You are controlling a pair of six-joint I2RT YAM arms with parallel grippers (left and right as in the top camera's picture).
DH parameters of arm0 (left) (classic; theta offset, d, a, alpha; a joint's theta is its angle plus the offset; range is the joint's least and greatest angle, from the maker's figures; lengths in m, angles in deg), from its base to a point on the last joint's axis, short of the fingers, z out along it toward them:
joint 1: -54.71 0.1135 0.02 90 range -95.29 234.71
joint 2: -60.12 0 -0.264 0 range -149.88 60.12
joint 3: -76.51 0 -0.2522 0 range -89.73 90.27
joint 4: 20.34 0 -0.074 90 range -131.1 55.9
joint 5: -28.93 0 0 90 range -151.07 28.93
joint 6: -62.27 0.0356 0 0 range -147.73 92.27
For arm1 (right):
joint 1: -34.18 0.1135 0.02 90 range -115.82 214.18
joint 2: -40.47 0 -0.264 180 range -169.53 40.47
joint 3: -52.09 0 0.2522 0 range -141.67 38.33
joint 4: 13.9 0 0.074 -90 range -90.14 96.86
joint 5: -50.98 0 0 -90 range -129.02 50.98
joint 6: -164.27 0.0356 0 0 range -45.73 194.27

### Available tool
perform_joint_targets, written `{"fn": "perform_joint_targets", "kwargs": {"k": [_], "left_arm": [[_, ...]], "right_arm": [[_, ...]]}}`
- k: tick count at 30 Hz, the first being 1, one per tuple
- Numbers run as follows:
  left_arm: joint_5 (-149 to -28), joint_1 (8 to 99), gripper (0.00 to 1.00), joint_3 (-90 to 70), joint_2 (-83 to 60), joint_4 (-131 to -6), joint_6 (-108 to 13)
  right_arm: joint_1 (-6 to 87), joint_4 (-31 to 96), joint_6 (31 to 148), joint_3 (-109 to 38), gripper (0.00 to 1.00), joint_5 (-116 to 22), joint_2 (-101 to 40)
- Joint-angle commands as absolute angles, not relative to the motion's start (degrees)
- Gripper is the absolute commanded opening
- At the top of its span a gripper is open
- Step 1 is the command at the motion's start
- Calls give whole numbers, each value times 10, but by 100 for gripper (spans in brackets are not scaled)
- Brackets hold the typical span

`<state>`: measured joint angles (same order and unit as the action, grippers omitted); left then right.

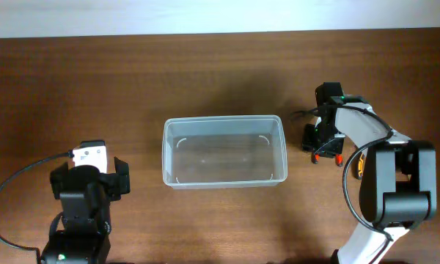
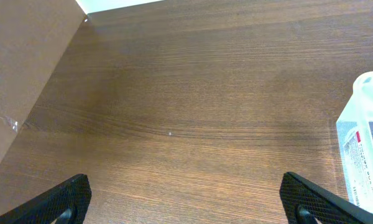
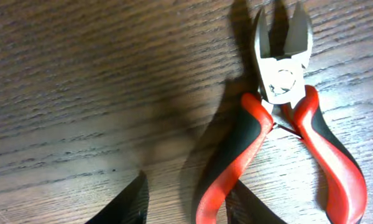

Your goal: Pack container

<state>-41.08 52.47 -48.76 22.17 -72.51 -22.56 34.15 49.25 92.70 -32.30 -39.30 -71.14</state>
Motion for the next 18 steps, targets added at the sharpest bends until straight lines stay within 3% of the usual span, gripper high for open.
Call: {"fn": "perform_joint_targets", "kwargs": {"k": [1,18], "left_arm": [[-407,522,99,-475,222,-726,-216],[-407,522,99,-475,222,-726,-216]], "right_arm": [[341,490,946,-316,39,-387,-714],[330,489,988,-316,39,-377,-714]]}}
